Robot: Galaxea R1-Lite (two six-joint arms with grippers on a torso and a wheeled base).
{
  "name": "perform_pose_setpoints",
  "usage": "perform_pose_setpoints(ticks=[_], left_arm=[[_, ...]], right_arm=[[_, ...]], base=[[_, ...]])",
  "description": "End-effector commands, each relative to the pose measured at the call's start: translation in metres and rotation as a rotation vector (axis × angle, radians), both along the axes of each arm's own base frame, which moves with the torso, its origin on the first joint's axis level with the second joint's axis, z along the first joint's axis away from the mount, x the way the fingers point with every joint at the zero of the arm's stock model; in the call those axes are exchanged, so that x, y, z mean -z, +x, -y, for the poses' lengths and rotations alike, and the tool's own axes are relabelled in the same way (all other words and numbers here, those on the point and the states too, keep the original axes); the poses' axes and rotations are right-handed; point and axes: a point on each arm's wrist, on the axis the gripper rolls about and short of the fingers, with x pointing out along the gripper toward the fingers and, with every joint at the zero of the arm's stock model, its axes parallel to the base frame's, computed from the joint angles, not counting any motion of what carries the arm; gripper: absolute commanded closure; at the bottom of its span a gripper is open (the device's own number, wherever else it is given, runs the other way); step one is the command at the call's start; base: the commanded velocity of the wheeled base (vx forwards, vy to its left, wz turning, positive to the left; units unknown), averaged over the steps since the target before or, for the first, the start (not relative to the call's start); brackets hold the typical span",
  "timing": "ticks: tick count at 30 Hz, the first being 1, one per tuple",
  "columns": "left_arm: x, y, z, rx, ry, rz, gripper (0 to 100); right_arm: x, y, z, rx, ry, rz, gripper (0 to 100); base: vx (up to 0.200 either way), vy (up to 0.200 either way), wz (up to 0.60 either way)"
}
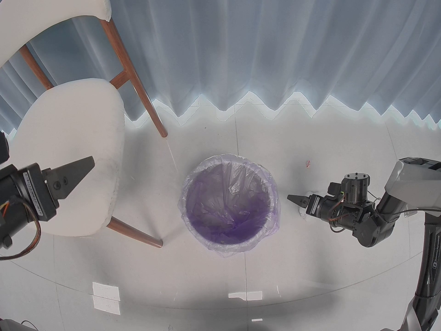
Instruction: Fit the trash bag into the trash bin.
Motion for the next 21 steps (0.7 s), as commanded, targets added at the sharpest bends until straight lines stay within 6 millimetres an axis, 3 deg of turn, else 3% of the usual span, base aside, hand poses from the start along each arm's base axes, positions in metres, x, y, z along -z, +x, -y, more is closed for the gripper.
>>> perform_pose_setpoints(ticks=[1,20,21], left_arm=[[0.008,-0.012,-0.01,-0.009,-0.008,0.001,0],[0.012,-0.022,-0.002,0.033,0.04,-0.004,0],[0.013,-0.022,-0.003,0.03,0.041,-0.003,0]], right_arm=[[0.008,0.02,0.0,0.013,-0.005,-0.005,0],[0.034,0.044,-0.019,-0.028,-0.012,-0.001,0],[0.035,0.045,-0.019,-0.028,-0.012,0.0,100]], base=[[0.0,0.0,0.0],[0.0,0.0,0.0],[0.0,0.0,0.0]])
